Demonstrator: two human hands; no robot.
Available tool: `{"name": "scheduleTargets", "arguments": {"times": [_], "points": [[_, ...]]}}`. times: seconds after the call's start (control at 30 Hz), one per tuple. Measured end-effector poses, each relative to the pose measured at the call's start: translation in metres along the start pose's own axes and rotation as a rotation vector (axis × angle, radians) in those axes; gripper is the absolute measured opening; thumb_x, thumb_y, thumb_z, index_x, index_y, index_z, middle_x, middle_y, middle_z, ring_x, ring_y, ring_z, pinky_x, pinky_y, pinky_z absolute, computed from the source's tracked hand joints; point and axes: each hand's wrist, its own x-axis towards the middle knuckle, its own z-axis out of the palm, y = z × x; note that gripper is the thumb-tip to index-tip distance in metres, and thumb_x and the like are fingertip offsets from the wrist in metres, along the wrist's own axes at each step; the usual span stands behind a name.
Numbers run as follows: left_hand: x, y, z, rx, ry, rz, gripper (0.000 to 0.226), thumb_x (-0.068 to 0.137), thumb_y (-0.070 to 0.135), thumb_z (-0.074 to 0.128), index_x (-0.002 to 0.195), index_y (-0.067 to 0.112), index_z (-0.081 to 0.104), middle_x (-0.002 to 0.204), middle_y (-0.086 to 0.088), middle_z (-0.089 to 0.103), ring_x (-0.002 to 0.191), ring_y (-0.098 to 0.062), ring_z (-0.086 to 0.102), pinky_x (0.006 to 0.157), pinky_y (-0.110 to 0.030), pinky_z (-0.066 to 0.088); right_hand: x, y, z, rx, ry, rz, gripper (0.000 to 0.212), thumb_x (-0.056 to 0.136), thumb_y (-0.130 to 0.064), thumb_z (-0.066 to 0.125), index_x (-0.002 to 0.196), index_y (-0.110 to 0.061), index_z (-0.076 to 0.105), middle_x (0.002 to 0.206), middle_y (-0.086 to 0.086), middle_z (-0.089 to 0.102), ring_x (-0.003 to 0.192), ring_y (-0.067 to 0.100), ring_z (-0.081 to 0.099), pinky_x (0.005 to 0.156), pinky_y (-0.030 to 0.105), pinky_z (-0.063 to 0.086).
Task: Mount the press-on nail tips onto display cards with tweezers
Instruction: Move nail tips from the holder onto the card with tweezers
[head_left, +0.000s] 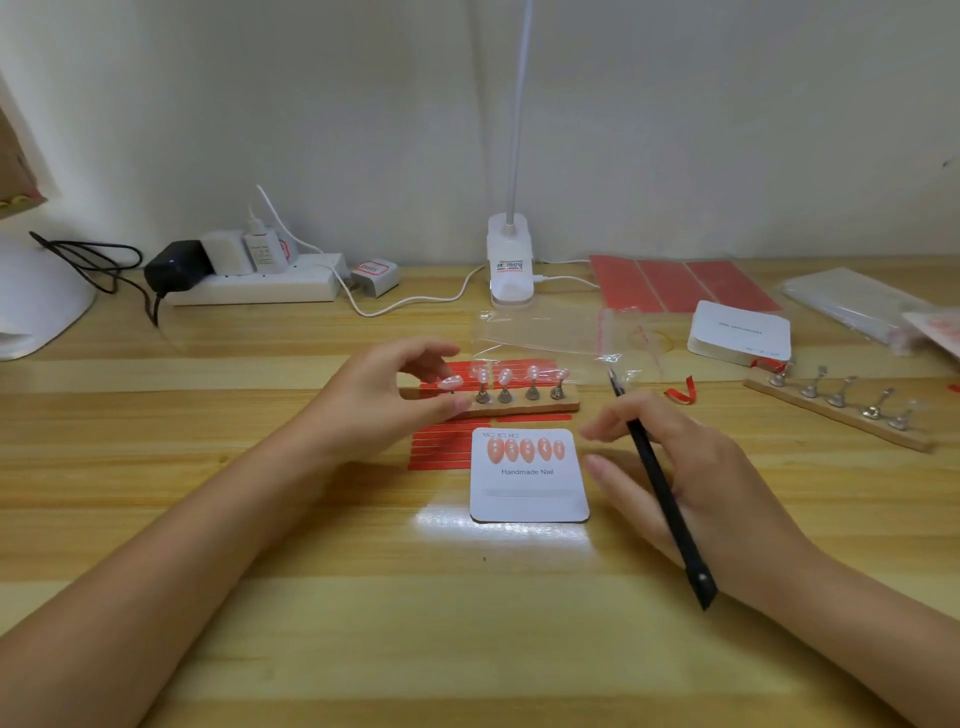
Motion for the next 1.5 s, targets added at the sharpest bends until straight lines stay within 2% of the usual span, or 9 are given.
{"name": "scheduleTargets", "arguments": {"times": [0.1,0.23,0.33,0.57,0.73,0.93,1.2,1.37,1.5], "points": [[-0.001,-0.003,-0.001,-0.075,-0.032,-0.063,0.018,0.077,0.011,0.073,0.091,0.022,0.069,0.078,0.014,0.062,0.066,0.015,0.054,0.062,0.002,0.038,0.003,0.003,0.001,0.027,-0.076,0.072,0.015,0.083,-0.046,0.044,0.097,-0.041,0.039,0.098,0.005,0.067,0.095,0.017,0.059,0.086,0.032,0.045],[-0.001,-0.006,0.004,-0.102,-0.038,-0.065,0.012,0.079,0.006,0.069,0.09,0.01,0.072,0.085,-0.005,0.065,0.072,-0.004,0.056,0.064,-0.004,0.041,0.003,0.003,0.002,0.009,-0.242,0.105,0.017,0.091,-0.038,0.04,0.105,-0.03,0.036,0.125,-0.016,0.054,0.106,-0.027,0.032,0.11,0.036,0.024],[0.0,-0.006,0.004,-0.082,-0.01,-0.035,0.009,0.079,0.01,0.07,0.087,0.01,0.074,0.086,-0.005,0.067,0.074,-0.005,0.058,0.067,-0.008,0.043,0.004,0.002,0.002,-0.052,-0.298,0.124,0.016,0.092,-0.039,0.039,0.104,-0.034,0.032,0.134,-0.021,0.047,0.096,-0.038,0.018,0.11,0.033,0.019],[-0.001,-0.005,0.011,-0.04,0.096,-0.016,0.007,0.073,0.011,0.075,0.069,0.015,0.072,0.07,0.006,0.063,0.066,-0.004,0.056,0.06,-0.007,0.04,0.004,0.003,0.002,-0.067,-0.281,0.081,0.024,0.09,-0.043,0.037,0.11,-0.032,0.035,0.128,-0.02,0.05,0.096,-0.033,0.024,0.109,0.033,0.021],[-0.003,-0.003,0.016,-0.006,0.154,-0.014,0.024,0.073,0.013,0.076,0.06,0.027,0.063,0.066,0.008,0.059,0.06,-0.002,0.052,0.054,-0.007,0.039,0.004,0.005,0.004,-0.043,-0.246,0.06,0.029,0.089,-0.046,0.037,0.113,-0.028,0.038,0.121,-0.015,0.057,0.101,-0.009,0.038,0.108,0.03,0.024],[0.001,-0.002,0.013,-0.027,0.072,-0.095,0.017,0.074,0.018,0.076,0.063,0.021,0.063,0.065,0.009,0.063,0.057,0.002,0.055,0.05,-0.006,0.04,0.003,0.007,0.002,0.117,-0.181,0.111,0.038,0.076,-0.062,0.031,0.104,-0.037,0.041,0.113,-0.007,0.062,0.105,0.008,0.052,0.089,0.024,0.043],[0.013,0.012,0.009,0.134,-0.082,0.023,0.041,0.069,0.037,0.075,0.099,0.037,0.048,0.095,0.02,0.051,0.087,0.005,0.05,0.066,-0.004,0.04,0.017,-0.002,-0.013,0.456,0.202,0.181,0.027,0.079,-0.05,0.045,0.085,-0.024,0.053,0.076,-0.008,0.071,0.062,0.002,0.062,0.062,0.008,0.045],[0.024,0.033,0.025,0.236,-0.085,0.126,0.039,0.074,0.038,0.073,0.108,0.027,0.059,0.096,0.014,0.056,0.092,-0.006,0.053,0.079,-0.027,0.046,0.036,0.006,-0.015,0.515,0.217,0.271,0.043,0.083,-0.059,0.03,0.088,-0.03,0.062,0.064,-0.004,0.068,0.053,0.005,0.056,0.061,0.011,0.046],[0.033,0.044,0.038,0.276,-0.129,0.121,0.036,0.076,0.036,0.072,0.109,0.027,0.059,0.09,0.016,0.056,0.09,-0.008,0.057,0.079,-0.033,0.049,0.051,0.016,-0.002,0.433,0.227,0.245,0.022,0.092,-0.043,0.04,0.084,-0.027,0.053,0.074,-0.005,0.071,0.065,-0.002,0.063,0.057,0.004,0.041]]}}
